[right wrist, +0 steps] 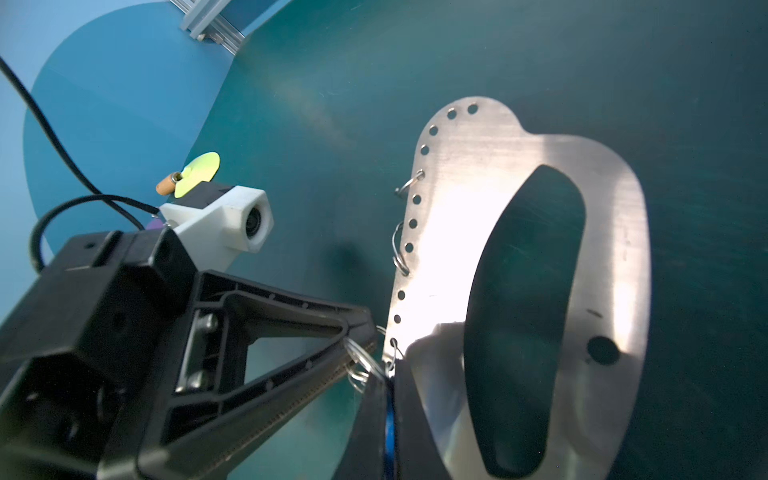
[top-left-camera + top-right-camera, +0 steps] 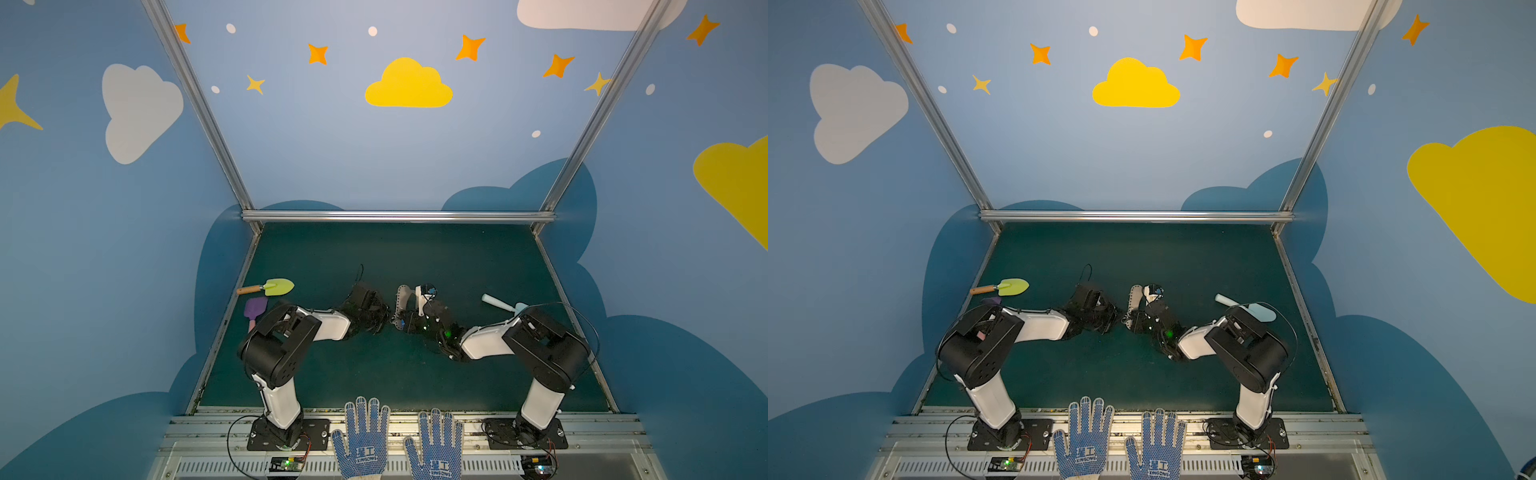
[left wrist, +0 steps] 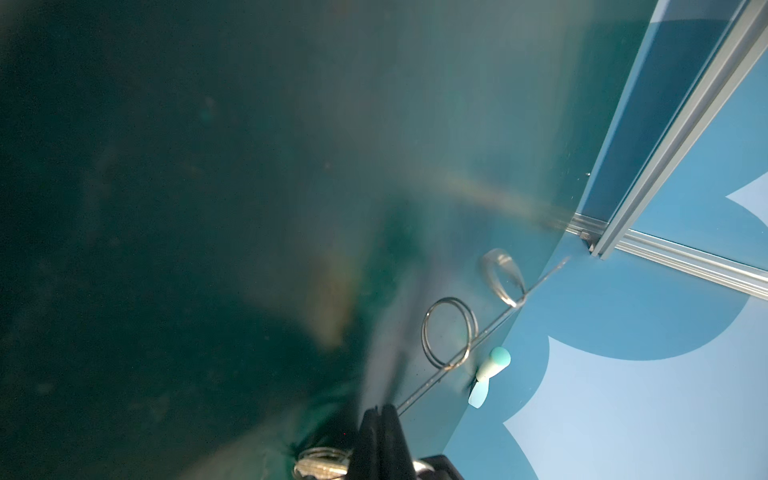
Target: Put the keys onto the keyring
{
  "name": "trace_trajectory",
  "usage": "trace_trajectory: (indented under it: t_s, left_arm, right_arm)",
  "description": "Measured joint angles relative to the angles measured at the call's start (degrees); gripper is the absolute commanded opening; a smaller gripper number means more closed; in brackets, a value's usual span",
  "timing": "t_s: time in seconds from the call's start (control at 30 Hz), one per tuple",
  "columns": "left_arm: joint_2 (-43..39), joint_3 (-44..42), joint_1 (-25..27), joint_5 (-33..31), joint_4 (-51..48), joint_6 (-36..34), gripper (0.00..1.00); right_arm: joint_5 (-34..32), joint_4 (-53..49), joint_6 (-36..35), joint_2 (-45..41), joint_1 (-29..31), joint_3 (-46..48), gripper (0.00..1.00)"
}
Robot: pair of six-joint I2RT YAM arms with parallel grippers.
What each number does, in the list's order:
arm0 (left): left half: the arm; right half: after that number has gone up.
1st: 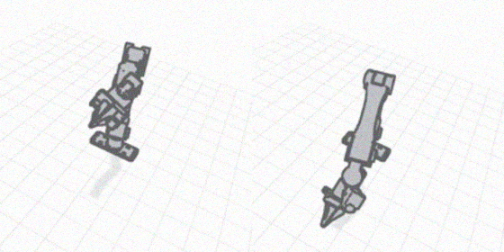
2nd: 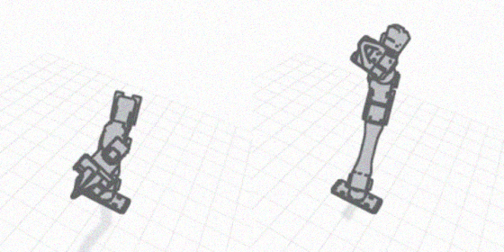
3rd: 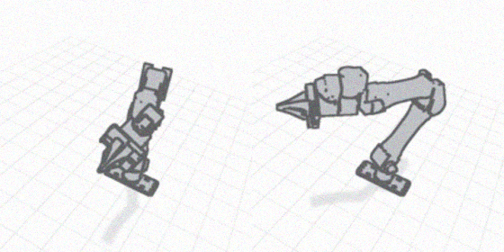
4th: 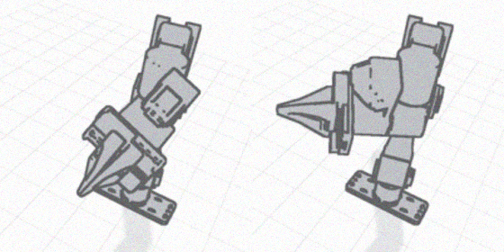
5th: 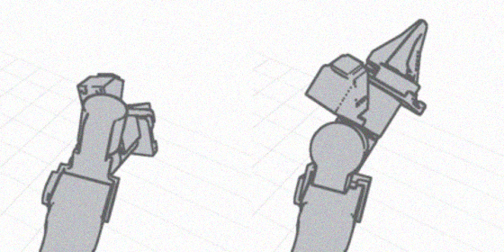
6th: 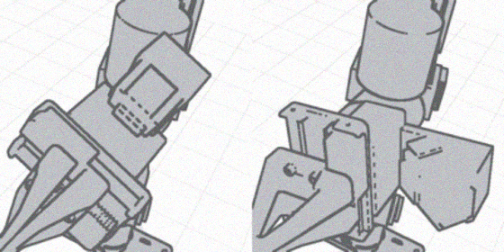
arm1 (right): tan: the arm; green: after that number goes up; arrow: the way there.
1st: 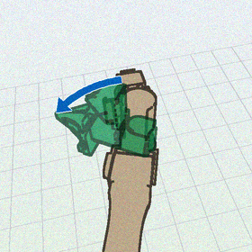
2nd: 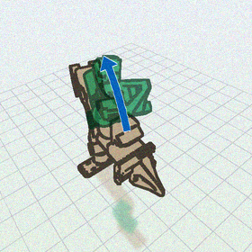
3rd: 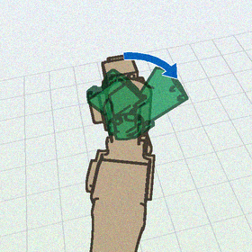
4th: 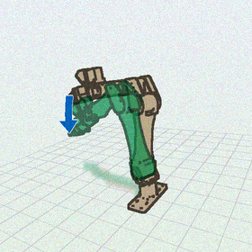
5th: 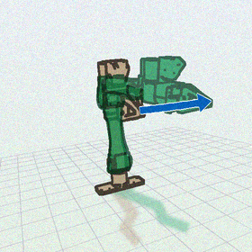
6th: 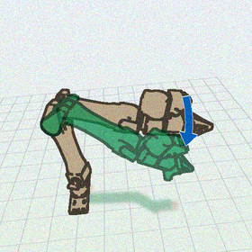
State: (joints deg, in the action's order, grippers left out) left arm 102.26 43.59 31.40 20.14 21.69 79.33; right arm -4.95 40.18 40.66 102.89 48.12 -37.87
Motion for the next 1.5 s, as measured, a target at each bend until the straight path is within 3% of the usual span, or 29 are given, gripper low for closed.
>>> trace_trajectory:
  t_s: [0.37, 0.6, 0.8, 1.13, 1.5]
  left_arm:
    - [0.0, 0.0, -0.2, -0.1, -0.1, 0.1, 0.04]
    - [0.0, -0.4, 0.6, 2.8, -0.2, 0.1, 0.04]
    - [0.0, -0.4, 0.6, 3.3, -0.1, 0.1, 0.04]
    - [0.0, -0.4, 1.0, 3.4, -0.1, 0.2, 0.04]
    - [0.0, -1.1, 1.0, 3.5, 0.3, 0.4, 0.04]
  right_arm:
    - [-2.6, -9.2, -1.2, -1.2, 0.7, -4.0, 0.0]
    - [4.1, -12.8, -0.8, -10.6, -1.0, 2.6, 0.0]
    - [4.8, -14.3, -0.6, -17.2, -1.3, 5.7, 0.0]
    - [9.6, -17.7, 1.1, -7.4, -1.8, -0.7, 0.0]
    - [5.9, -18.3, 1.9, -5.7, -1.0, -3.0, 0.0]
